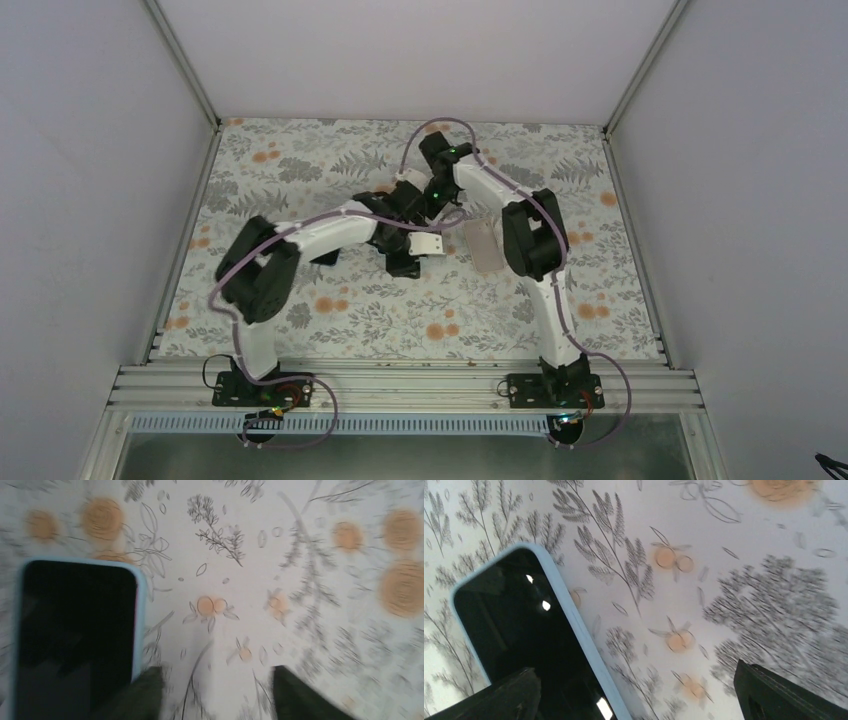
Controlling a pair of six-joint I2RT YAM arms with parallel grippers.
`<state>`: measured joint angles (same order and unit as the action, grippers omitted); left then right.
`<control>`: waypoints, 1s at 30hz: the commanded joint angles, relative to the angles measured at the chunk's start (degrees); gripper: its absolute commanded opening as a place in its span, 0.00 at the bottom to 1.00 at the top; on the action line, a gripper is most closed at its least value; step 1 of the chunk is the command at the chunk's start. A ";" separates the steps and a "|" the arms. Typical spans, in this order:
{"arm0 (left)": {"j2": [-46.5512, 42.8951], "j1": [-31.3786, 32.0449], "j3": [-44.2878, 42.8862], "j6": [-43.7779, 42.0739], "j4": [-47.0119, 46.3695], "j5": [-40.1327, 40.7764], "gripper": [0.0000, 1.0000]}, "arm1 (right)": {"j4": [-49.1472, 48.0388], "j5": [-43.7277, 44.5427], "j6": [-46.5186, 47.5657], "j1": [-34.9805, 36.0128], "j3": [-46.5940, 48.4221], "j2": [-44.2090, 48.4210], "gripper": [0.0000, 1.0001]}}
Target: Take the phone out of the phone case
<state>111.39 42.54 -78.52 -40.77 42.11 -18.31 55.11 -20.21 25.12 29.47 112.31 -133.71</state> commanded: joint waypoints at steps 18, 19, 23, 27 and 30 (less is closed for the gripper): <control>-32.91 -33.09 14.78 8.00 -28.87 -0.67 1.00 | -13.10 6.19 27.39 4.88 -24.40 18.01 1.00; -32.01 -33.86 14.43 8.67 -29.05 -0.94 1.00 | -12.95 6.73 27.65 5.34 -24.30 17.49 1.00; -30.79 -35.01 15.04 10.66 -31.15 -2.02 1.00 | -10.39 7.74 27.40 6.49 -21.51 14.01 1.00; -29.80 -35.93 14.77 11.61 -31.17 -2.82 1.00 | -9.40 8.27 27.08 6.87 -19.86 12.16 1.00; -29.59 -36.54 15.71 11.68 -31.98 -3.47 1.00 | -10.51 9.24 27.12 6.83 -20.02 11.62 1.00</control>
<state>81.32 7.03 -63.48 -30.72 12.99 -19.40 44.45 -12.49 51.03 35.97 91.02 -120.86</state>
